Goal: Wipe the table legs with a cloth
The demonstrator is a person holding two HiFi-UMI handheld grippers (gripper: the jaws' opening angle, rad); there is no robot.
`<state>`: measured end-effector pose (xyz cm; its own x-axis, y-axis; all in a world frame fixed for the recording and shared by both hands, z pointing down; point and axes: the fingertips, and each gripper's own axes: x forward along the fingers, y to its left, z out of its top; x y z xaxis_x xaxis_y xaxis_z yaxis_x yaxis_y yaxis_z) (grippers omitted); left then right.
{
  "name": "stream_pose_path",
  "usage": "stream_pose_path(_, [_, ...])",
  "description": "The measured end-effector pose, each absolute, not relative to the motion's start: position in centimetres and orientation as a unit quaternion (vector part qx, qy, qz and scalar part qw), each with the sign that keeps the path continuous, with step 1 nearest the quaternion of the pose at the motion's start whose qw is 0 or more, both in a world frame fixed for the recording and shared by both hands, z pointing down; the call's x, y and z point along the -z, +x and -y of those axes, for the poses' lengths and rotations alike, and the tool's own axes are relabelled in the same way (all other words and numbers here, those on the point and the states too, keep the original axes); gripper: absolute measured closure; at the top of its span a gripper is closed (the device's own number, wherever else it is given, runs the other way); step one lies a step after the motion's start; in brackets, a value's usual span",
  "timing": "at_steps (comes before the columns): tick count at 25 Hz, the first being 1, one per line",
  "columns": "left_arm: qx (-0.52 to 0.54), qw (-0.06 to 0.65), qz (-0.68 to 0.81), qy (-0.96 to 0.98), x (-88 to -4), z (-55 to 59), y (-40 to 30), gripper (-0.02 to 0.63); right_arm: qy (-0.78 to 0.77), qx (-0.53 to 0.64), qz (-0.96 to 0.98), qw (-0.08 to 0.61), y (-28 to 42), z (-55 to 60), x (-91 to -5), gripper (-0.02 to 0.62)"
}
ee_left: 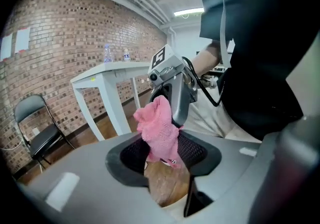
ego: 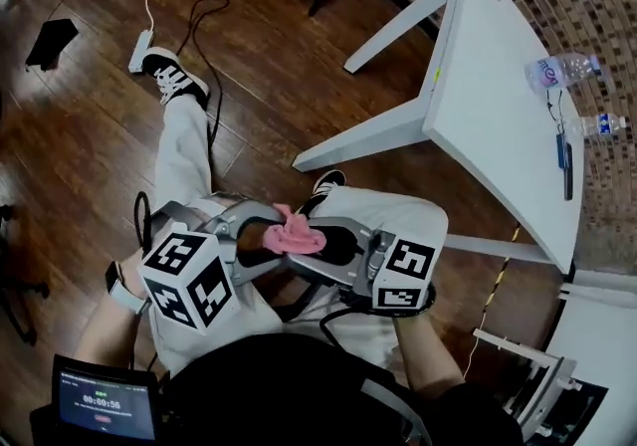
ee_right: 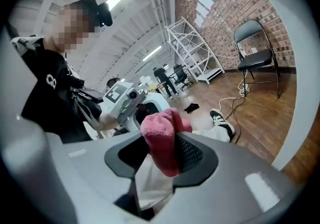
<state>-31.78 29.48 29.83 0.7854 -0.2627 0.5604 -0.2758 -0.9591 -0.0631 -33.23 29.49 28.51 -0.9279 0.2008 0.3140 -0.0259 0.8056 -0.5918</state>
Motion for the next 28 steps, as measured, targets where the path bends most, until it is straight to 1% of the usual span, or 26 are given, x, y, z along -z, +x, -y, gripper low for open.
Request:
stream_pose_path(2, [-0.3,-0.009,0.14,0.944,-30.1,-31.9,-30.5,0.436,-0.051,-0.288,0.937,0.191,-32.1,-32.0,-28.8,0.46])
stream_pose_path(5, [-0.311,-0.026,0.128,0.941,-30.8,-34.4,-28.5,0.431,-0.031,-0.229,0.955,0.186,-30.0,-34.4,-29.2,0.486])
stream_pose_path(7, [-0.292,-0.023,0.146,0.945,-30.6,-33.6,-27.5,0.43,0.015,-0.2,0.966,0.163,-28.5,-33.5,-28.8,0.494])
stream_pose_path(12, [-0.206,-0.01,0.244,0.948,-29.0,-29.2,-25.6,0.431,0.15,-0.186,0.968,0.081,-23.8,-28.9,-27.0,0.499])
stream_pose_path(15, [-0.207,-0.03,0.244,0.947,-30.0,-27.8,-23.0,0.468,0.219,-0.177,0.958,0.059,-20.8,-27.3,-27.5,0.5])
stream_pose_path(19, [-0.177,-0.011,0.227,0.958,-29.6,-27.1,-20.5,0.523,0.278,-0.193,0.941,0.028,-18.4,-27.2,-27.1,0.502])
stream_pose_path(24, [-0.16,0.011,0.203,0.966,-29.4,-27.7,-18.5,0.541,0.304,-0.199,0.931,0.03,-17.3,-28.2,-26.5,0.502])
stream_pose_path(28, [-0.181,0.02,0.202,0.962,-31.1,-27.8,-17.2,0.543,0.309,-0.199,0.929,0.033,-16.6,-28.2,-27.8,0.502])
